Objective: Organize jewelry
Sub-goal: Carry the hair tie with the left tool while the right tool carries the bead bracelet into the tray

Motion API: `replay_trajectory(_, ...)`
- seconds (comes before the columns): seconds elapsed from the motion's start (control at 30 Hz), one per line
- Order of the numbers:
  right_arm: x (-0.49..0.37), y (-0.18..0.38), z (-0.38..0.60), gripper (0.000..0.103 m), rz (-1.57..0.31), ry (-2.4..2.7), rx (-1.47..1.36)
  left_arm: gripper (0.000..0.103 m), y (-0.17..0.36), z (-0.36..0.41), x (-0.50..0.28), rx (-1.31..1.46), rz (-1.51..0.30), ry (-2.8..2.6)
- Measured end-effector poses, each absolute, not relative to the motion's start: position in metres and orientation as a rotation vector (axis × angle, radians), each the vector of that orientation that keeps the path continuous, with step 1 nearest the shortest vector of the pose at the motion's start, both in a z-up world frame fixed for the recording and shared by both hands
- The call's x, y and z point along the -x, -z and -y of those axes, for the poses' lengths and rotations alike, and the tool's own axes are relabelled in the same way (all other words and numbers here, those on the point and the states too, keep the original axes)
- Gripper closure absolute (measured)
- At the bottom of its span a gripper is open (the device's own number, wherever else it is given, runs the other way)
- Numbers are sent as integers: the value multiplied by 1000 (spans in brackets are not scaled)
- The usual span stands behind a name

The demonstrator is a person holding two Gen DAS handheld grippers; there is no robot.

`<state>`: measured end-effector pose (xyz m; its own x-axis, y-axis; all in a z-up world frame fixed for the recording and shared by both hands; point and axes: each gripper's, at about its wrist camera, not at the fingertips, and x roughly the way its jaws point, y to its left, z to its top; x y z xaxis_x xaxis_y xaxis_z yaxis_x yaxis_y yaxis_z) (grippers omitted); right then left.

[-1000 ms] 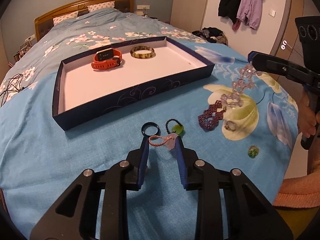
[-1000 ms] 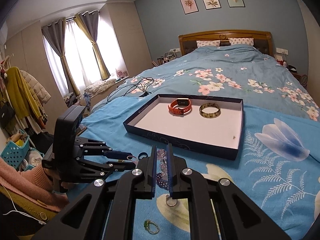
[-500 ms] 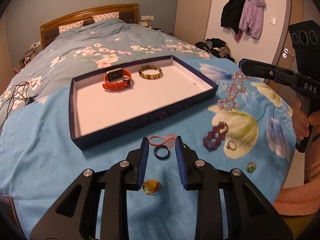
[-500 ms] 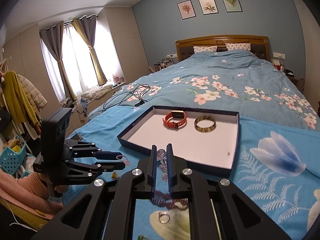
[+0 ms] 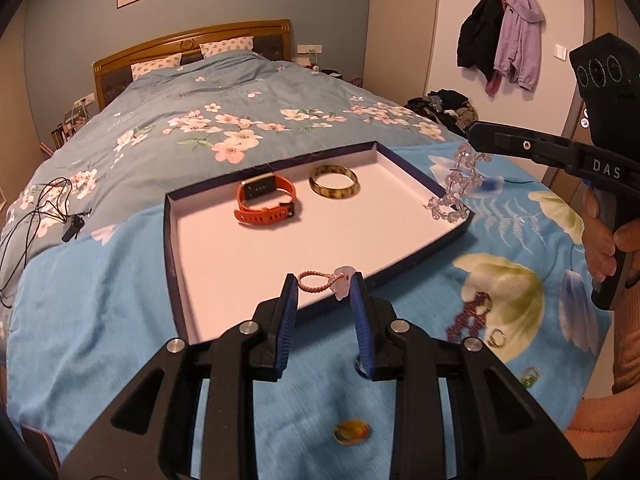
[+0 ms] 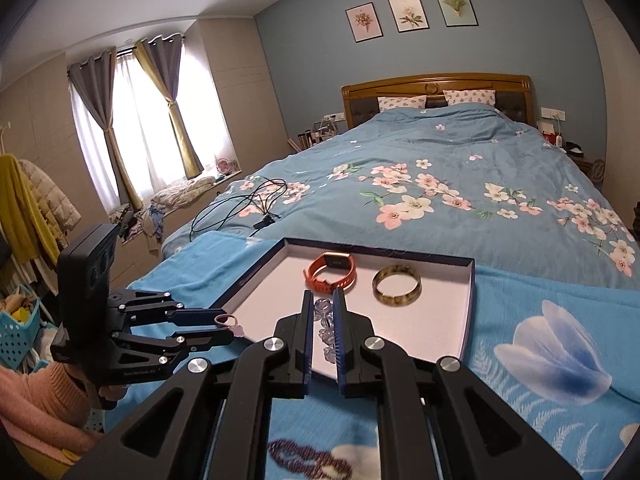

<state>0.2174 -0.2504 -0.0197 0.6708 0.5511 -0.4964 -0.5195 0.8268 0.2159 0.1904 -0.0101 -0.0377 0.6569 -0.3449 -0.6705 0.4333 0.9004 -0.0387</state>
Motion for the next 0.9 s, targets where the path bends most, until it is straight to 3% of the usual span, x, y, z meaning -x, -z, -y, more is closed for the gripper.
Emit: replay_trajectory(0.9, -309, 53, 228, 95, -696, -600, -183, 76, 62, 5, -274, -102, -826, 351)
